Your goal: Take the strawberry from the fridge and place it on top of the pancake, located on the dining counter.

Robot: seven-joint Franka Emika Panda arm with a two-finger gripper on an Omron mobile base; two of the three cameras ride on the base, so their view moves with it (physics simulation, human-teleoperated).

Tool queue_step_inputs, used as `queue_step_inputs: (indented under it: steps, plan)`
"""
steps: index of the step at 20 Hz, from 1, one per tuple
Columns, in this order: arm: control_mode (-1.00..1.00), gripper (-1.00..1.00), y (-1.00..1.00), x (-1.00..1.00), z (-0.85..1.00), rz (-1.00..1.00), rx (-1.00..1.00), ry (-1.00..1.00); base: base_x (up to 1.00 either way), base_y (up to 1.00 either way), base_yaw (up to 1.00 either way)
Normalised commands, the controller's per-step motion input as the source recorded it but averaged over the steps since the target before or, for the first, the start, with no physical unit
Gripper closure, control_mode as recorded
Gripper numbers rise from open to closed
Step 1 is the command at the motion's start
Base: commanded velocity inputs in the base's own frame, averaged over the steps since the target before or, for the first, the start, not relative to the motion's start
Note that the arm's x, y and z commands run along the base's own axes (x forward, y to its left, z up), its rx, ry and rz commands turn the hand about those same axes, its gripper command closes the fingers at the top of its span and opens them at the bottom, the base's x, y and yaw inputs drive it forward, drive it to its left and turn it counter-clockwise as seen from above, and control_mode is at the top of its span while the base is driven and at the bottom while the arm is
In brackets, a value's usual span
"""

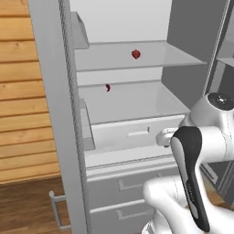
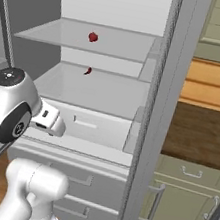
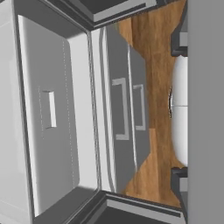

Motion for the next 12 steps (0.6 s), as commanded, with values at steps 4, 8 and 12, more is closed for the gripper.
queue_step_inputs:
  steps: [4,8,12]
  plan:
    - [1.00,-1.00,0.00,0.00,0.00,0.00,0.00,0.00,0.33,0.22,-0.04]
    - [1.00,-1.00,0.00,0.00,0.00,0.00,0.00,0.00,0.41,0.31,-0.06]
    - [1.00,-1.00,0.00,0.00,0.00,0.00,0.00,0.00,0.60,0.21,0.00]
